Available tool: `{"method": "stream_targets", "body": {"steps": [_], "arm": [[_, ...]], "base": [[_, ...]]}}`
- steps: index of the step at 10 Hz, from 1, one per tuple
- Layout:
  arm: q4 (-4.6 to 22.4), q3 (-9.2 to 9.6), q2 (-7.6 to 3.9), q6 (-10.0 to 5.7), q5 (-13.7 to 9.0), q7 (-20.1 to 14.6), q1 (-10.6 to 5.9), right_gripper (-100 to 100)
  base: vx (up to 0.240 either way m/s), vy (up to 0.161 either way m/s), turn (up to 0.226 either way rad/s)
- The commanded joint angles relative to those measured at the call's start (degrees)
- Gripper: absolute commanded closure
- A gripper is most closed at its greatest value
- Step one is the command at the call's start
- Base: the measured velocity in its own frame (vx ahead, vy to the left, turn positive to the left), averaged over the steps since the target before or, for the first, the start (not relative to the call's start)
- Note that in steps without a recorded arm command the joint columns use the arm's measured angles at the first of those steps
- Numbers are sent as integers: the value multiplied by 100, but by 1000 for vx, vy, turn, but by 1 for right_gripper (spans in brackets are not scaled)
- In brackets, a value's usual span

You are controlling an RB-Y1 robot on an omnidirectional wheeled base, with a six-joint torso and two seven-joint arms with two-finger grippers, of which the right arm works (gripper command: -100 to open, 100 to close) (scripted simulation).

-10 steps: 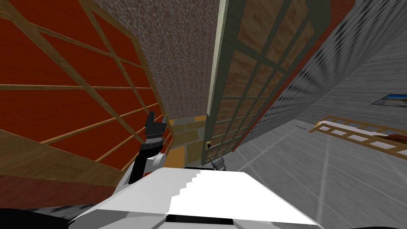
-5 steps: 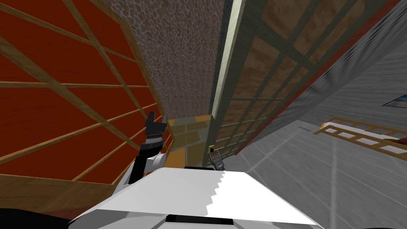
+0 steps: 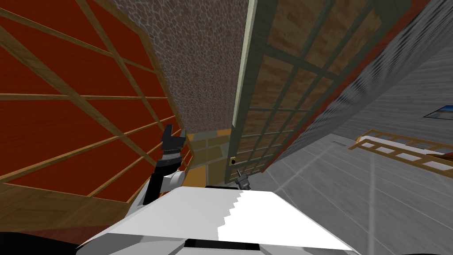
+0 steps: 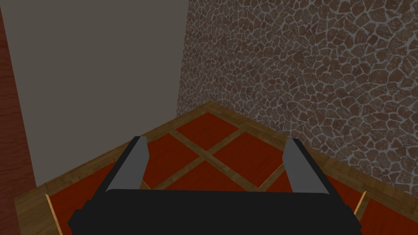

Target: Push the door open

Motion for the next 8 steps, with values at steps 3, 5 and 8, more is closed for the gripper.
{"method": "stream_targets", "body": {"steps": [3,5,8], "arm": [[11,-103,-161,-97,-87,96,100,-100],[16,-150,118,-141,-127,140,146,-100],[39,-149,-159,-85,-131,140,66,-100]], "base": [[-68,23,-88],[-180,50,-118],[43,38,11]]}}
